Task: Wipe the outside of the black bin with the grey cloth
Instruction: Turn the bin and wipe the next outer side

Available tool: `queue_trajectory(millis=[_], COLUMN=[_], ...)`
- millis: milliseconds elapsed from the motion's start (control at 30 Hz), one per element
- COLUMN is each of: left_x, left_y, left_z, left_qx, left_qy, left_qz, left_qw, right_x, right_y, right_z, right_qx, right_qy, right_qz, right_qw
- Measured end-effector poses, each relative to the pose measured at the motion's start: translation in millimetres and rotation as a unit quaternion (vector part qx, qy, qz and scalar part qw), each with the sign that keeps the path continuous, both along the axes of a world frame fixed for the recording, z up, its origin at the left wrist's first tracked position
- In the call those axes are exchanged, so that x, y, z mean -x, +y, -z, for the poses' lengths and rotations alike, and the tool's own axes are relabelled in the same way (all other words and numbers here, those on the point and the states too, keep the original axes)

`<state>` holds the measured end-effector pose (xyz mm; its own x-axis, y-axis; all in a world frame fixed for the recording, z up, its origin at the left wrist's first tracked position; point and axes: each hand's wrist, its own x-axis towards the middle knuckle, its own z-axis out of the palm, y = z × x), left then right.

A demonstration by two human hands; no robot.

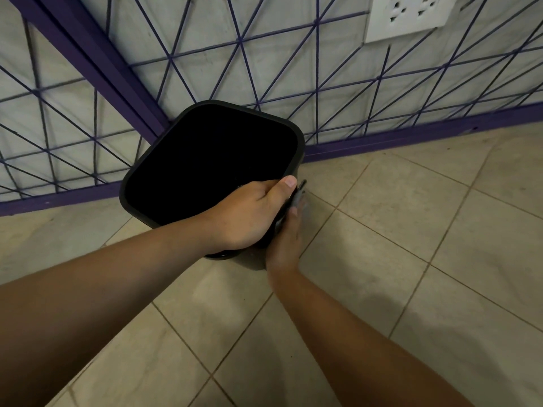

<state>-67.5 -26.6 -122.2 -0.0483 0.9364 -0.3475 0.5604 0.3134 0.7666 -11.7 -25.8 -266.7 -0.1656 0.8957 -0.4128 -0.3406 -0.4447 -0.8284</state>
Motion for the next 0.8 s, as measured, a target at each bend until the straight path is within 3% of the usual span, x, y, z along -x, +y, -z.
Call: queue_trajectory(millis=[67, 200, 300, 400, 567, 700, 800], left_x=[0, -1, -2, -2, -1, -2, -2], left_y=[0, 0, 0, 0, 0, 0, -1], left_z=[1, -2, -2, -2, -1, -2, -2], left_qx=[-0.004, -0.011, -0.019, -0.024, -0.01, -0.007, -0.009], left_qy=[-0.002, 0.015, 0.01, 0.026, 0.044, 0.025, 0.032], left_qz=[0.004, 0.005, -0.002, 0.003, 0.013, 0.006, 0.003], left_qw=[1.0, 1.0, 1.0, 0.999, 0.999, 1.0, 0.999], right_x=[-1, 16, 8, -3, -5, -5, -6], right_y=[-14, 4, 13, -12, -3, -14, -23], right_z=[-1, 86, 55, 3, 28, 15, 23], right_qx=[-0.04, 0.023, 0.038, -0.024, 0.049, -0.051, -0.047], right_qy=[-0.008, 0.031, 0.022, 0.002, -0.006, -0.012, -0.022], right_qz=[-0.012, -0.002, -0.001, -0.023, -0.027, -0.009, -0.019], right_qw=[0.999, 0.999, 0.999, 0.999, 0.998, 0.999, 0.998])
